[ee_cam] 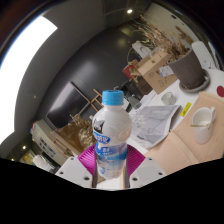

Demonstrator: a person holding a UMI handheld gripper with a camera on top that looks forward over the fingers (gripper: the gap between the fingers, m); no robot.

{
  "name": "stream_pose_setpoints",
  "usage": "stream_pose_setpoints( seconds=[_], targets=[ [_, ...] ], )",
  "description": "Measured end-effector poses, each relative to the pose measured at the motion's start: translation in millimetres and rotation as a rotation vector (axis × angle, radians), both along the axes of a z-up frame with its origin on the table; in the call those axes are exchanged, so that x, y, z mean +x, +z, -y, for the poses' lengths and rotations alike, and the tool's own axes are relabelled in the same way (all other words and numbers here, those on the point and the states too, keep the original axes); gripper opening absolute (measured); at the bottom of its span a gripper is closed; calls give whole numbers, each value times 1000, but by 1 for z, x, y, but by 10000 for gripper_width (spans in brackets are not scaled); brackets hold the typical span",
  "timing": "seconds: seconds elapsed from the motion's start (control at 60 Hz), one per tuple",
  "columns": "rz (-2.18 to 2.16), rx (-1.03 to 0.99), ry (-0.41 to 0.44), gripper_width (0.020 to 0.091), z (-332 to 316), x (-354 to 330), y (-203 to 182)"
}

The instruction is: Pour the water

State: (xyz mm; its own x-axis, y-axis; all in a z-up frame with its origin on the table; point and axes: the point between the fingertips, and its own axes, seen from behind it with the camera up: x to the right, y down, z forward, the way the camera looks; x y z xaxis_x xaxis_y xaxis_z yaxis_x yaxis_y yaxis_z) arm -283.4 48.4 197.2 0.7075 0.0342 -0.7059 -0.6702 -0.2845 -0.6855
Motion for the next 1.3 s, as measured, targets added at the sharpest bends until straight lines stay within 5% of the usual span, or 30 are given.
stream_pose_setpoints(
  seconds=[0.133, 0.383, 0.717, 0.867, 1.017, 1.3],
  targets=[
    [-463, -16, -18, 359, -4, 39, 27],
    [-1137, -60, -56, 360, -13, 102, 19],
    [-1320, -91, -76, 359, -14, 126, -9],
    [-1135, -109, -71, 361, -7, 124, -5],
    [-706, -42, -42, 360, 9, 138, 41],
    [219, 99, -200, 364, 49, 263, 148]
  ],
)
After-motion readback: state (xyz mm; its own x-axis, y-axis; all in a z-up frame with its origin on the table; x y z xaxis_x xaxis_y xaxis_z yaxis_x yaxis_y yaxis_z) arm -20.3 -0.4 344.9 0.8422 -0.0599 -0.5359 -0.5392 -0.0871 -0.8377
